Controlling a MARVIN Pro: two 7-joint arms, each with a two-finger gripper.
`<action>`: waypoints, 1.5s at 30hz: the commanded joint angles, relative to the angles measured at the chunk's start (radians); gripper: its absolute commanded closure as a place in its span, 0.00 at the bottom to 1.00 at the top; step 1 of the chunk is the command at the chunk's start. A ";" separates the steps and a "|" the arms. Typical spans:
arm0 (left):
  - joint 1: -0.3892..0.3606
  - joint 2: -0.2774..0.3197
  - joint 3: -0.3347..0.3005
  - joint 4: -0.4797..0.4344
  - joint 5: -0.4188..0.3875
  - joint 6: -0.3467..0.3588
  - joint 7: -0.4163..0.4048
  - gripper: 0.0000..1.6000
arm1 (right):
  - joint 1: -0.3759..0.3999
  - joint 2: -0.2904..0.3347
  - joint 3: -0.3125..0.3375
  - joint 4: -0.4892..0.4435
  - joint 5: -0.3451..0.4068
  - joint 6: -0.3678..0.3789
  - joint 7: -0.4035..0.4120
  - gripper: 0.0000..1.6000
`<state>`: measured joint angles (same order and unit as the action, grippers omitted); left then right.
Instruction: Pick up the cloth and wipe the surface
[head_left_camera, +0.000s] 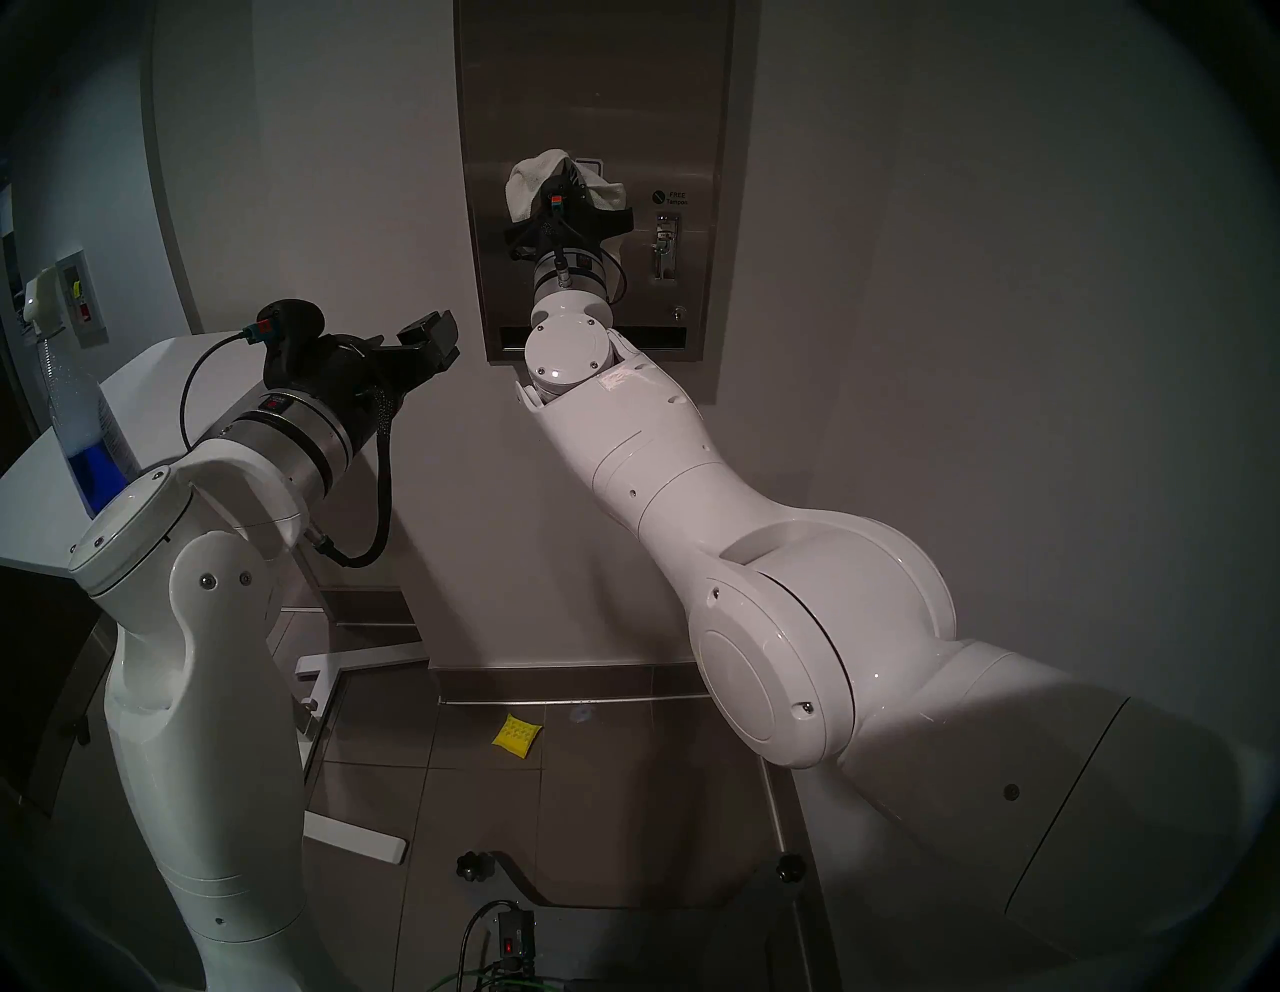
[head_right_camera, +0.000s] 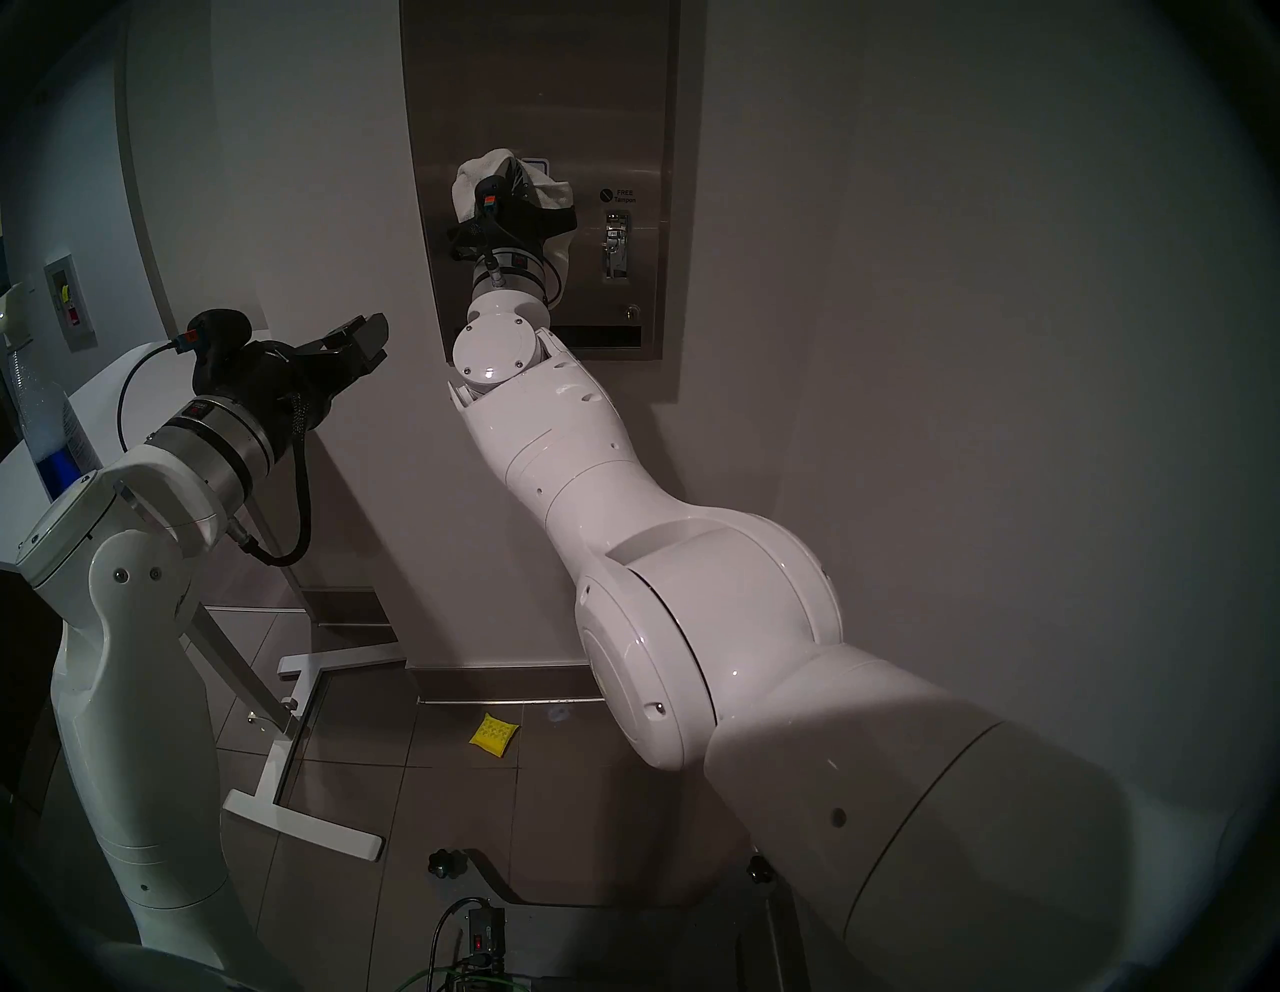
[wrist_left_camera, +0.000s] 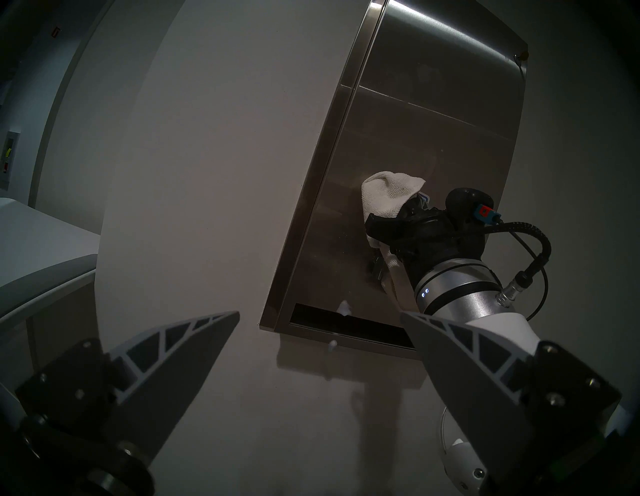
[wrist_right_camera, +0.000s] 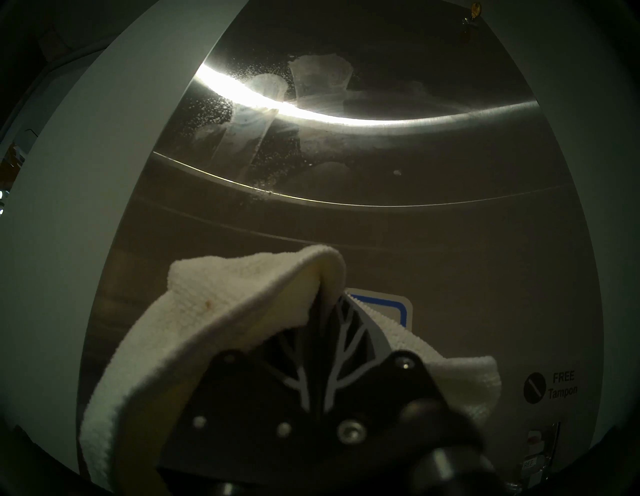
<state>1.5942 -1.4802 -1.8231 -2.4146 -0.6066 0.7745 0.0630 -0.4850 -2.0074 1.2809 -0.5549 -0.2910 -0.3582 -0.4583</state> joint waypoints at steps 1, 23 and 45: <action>-0.023 0.002 0.001 -0.028 -0.002 -0.009 -0.003 0.00 | -0.120 0.000 -0.032 -0.045 0.015 0.052 0.040 1.00; -0.025 0.001 0.002 -0.029 -0.002 -0.009 -0.001 0.00 | -0.263 0.017 -0.045 -0.343 0.044 0.200 0.050 1.00; -0.025 0.001 0.002 -0.029 -0.002 -0.009 0.000 0.00 | -0.244 0.019 -0.067 -0.541 0.061 0.310 0.153 1.00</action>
<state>1.5941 -1.4794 -1.8233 -2.4148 -0.6081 0.7750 0.0632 -0.7146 -1.9905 1.2043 -1.0036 -0.2464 -0.1302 -0.3353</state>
